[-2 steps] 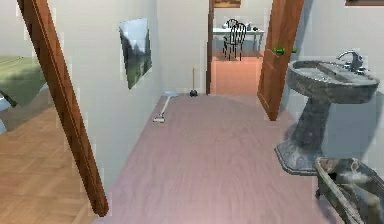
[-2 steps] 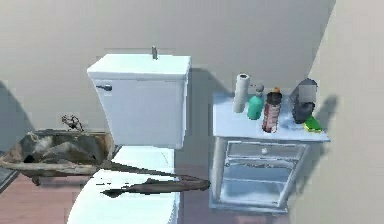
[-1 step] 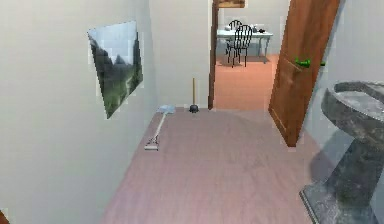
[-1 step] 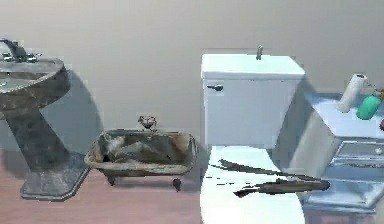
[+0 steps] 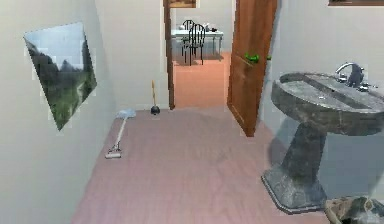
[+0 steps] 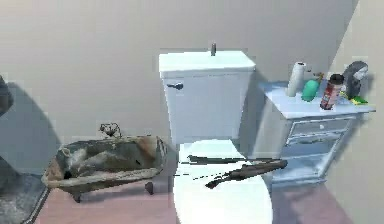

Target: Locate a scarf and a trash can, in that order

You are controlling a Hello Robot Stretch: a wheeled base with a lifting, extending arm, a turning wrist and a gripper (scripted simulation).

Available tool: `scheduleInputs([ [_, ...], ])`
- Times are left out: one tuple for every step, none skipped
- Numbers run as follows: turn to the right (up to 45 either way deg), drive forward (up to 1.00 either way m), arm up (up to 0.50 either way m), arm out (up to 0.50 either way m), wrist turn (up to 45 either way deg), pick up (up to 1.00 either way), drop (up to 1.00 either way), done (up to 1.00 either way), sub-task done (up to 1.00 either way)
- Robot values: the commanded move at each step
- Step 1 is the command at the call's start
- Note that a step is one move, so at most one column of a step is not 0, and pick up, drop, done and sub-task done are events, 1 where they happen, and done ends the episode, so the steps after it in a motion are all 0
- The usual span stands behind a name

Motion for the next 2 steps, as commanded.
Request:
scheduleInputs([
  [0.0, 1.0, 0.0, 0.0, 0.0, 0.0, 0.0, 0.0, 0.0],
  [0.0, 1.0, 0.0, 0.0, 0.0, 0.0, 0.0, 0.0, 0.0],
])
